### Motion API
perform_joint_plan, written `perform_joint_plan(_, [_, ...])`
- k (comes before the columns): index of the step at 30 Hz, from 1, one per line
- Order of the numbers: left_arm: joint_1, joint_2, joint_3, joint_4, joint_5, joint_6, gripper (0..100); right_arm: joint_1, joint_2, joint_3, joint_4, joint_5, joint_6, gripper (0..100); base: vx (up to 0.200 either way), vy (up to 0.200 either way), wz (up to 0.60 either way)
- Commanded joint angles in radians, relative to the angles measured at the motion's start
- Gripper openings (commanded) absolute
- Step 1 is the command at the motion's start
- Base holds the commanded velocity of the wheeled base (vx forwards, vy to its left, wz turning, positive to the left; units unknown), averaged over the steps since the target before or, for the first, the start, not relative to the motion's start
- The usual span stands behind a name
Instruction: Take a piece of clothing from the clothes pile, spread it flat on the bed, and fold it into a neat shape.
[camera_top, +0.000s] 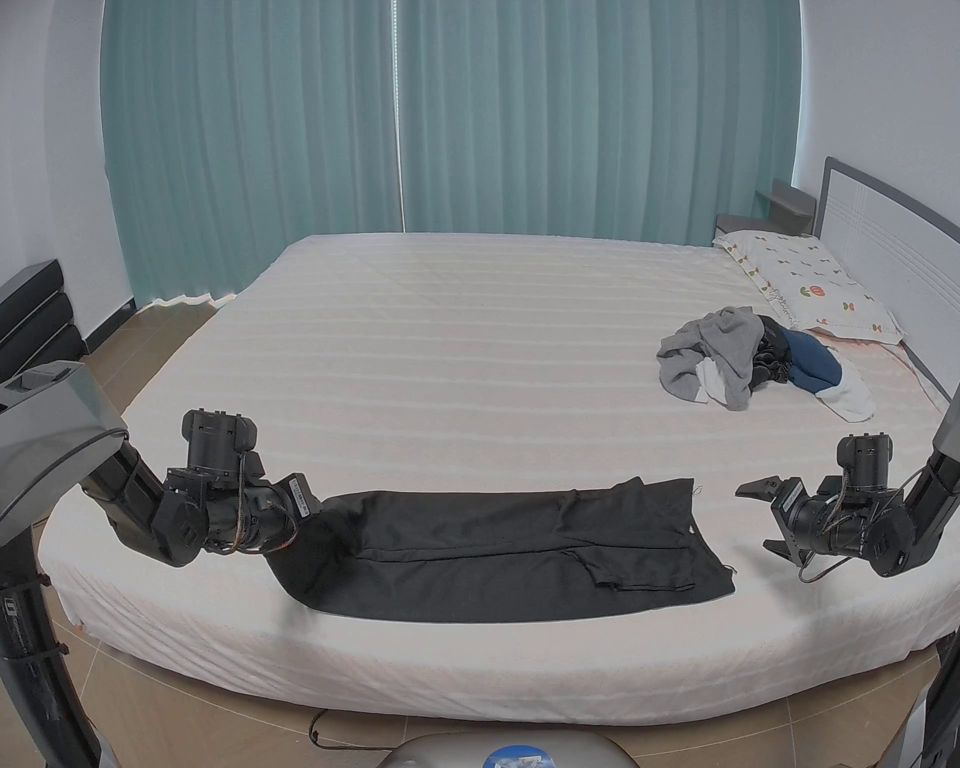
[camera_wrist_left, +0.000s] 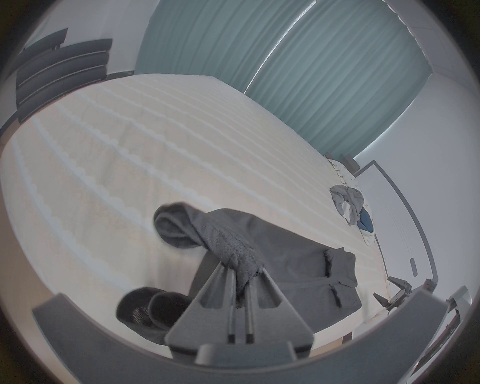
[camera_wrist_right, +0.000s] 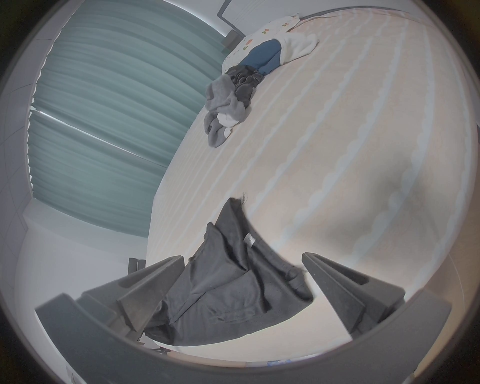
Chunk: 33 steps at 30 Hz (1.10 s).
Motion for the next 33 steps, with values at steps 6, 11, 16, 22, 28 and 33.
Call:
perform_joint_plan(6, [-0.105,-0.029,-0.129,0.146,0.086,0.000,0,0.000,-0.008,0.009,0.000,0.001,0.000,100,0.000,-0.200,0.00])
perform_joint_plan(11, [-0.173,-0.017,-0.248,0.284,0.118,-0.002,0,0.005,-0.016,0.013,0.000,0.001,0.000,100,0.000,-0.200,0.00])
perform_joint_plan(16, [-0.225,-0.002,-0.373,0.404,0.121,-0.052,0,0.008,-0.016,0.015,0.000,0.005,0.000,100,0.000,-0.200,0.00])
perform_joint_plan(22, [-0.263,0.047,-0.498,0.533,0.124,-0.080,0,0.008,-0.016,0.015,0.000,0.010,0.000,100,0.000,-0.200,0.00])
perform_joint_plan(28, [-0.303,0.087,-0.546,0.565,0.124,-0.094,0,0.009,-0.016,0.015,0.000,0.010,0.000,100,0.000,-0.200,0.00])
perform_joint_plan(33, [-0.351,0.129,-0.580,0.566,0.135,-0.098,0,0.009,-0.014,0.015,0.000,0.010,0.000,100,0.000,-0.200,0.00])
